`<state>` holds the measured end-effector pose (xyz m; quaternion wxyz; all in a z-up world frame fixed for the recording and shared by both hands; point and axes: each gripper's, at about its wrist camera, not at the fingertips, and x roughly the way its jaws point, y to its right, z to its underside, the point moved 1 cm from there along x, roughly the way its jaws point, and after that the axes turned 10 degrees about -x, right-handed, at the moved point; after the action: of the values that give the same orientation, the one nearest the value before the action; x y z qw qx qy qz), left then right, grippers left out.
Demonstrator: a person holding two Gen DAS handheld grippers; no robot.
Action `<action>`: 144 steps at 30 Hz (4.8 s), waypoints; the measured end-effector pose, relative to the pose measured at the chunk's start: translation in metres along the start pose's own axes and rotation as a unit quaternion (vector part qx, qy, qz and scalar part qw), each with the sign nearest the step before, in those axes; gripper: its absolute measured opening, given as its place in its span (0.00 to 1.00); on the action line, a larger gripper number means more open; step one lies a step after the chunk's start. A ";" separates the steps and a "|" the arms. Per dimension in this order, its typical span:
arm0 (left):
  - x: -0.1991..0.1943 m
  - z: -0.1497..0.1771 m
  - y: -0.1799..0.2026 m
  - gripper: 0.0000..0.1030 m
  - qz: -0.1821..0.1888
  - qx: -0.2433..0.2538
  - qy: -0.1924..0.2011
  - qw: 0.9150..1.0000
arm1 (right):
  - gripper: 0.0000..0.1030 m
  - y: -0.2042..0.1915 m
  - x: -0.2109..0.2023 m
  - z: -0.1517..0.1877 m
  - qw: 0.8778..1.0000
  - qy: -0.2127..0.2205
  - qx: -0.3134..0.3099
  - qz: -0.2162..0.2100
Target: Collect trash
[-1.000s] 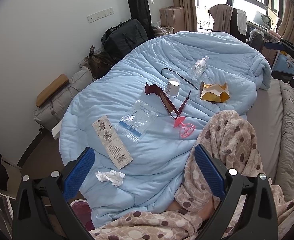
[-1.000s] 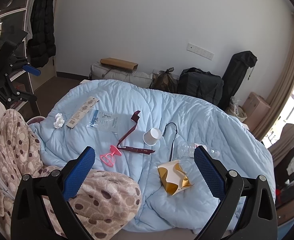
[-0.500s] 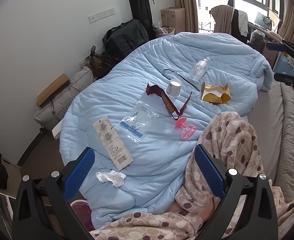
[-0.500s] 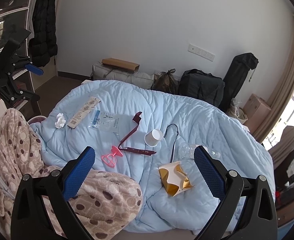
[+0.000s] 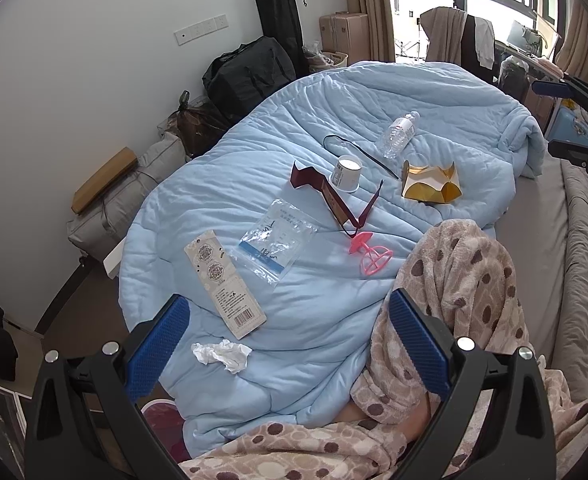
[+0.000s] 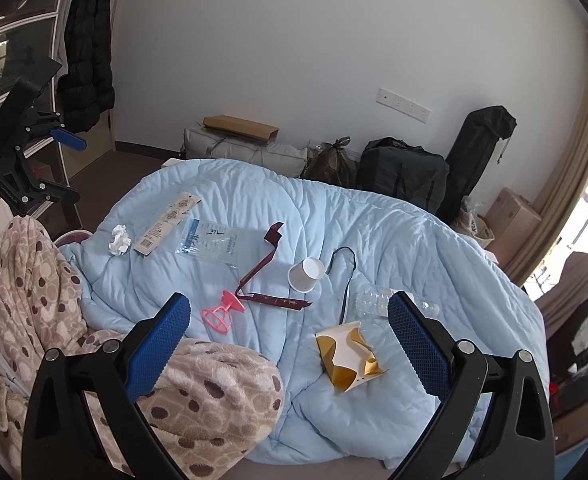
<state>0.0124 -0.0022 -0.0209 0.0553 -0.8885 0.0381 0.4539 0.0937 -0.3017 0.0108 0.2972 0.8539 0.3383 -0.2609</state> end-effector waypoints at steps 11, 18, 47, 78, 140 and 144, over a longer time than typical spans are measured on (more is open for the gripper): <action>0.001 0.002 0.000 0.95 -0.001 0.001 0.000 1.000 | 0.93 0.000 -0.001 0.003 1.000 0.000 0.001 0.000; 0.002 0.006 0.000 0.95 -0.001 0.003 -0.001 1.000 | 0.93 0.000 -0.001 0.004 1.000 0.001 0.000 0.001; 0.113 -0.023 0.055 0.95 0.030 0.023 -0.040 0.999 | 0.93 0.056 0.097 0.083 0.994 -0.094 0.014 0.046; 0.282 -0.011 0.094 0.95 0.051 -0.065 -0.104 0.991 | 0.13 0.120 0.273 0.259 0.847 -0.094 0.520 -0.060; 0.203 -0.028 0.044 0.55 0.107 -0.181 -0.036 0.977 | 0.02 0.097 0.174 0.173 0.873 0.049 0.474 -0.100; 0.188 -0.025 0.022 0.55 0.097 -0.194 -0.020 0.976 | 0.02 0.089 0.176 0.142 0.885 0.056 0.448 -0.115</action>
<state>0.1394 -0.0309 -0.1600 -0.1617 -0.8650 0.0339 0.4739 0.2359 -0.3773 -0.1718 -0.1687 0.8644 0.2969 -0.3690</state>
